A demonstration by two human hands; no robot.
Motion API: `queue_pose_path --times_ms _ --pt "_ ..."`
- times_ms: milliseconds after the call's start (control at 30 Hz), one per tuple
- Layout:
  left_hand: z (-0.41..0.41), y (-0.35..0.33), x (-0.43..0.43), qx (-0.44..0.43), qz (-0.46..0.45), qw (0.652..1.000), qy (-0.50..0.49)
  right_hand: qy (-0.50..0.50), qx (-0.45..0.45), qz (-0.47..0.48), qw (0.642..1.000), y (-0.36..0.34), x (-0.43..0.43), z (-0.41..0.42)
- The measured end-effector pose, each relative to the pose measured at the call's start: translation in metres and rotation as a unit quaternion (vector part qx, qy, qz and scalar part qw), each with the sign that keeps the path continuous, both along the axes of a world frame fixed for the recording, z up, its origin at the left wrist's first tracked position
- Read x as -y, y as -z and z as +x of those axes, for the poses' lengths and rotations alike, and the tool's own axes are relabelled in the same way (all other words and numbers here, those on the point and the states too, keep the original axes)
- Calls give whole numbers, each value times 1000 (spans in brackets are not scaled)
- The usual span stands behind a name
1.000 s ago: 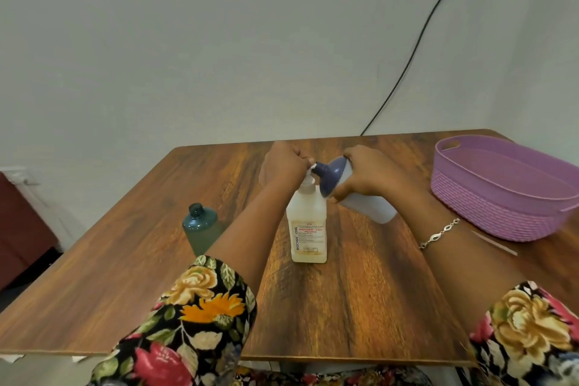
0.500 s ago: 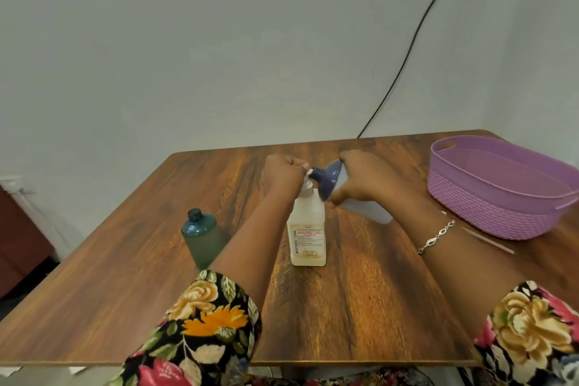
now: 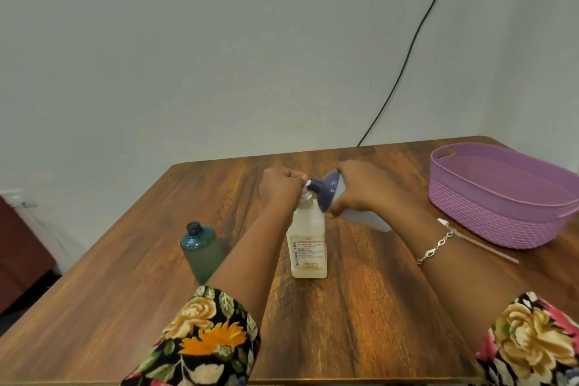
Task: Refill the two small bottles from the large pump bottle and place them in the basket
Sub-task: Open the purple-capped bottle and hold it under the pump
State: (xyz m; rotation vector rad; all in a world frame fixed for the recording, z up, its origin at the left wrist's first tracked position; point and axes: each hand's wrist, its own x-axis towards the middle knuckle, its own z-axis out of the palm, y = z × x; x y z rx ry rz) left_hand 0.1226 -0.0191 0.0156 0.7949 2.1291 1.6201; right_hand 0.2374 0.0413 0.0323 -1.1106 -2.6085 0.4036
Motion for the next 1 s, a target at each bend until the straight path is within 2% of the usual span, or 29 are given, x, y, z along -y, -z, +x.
queue_pose_path --times_ms 233,400,533,700,833,1000 --pt "-4 -14 -3 -19 -2 1000 -2 -19 -32 -21 999 -14 -2 8" --pt "-1 -1 3 -50 -3 998 26 -6 -11 -17 1000 -3 -2 2" --pt "-2 2 4 -91 -22 996 8 4 -11 -12 1000 -2 0 0" --pt "-4 -10 3 -78 1 997 21 -10 -43 -23 999 -12 0 4" --pt "-8 -9 2 -73 -26 996 45 0 -24 5 1000 -11 0 2" --pt "-7 -1 5 -74 -27 996 43 11 -18 -12 1000 0 0 -1"
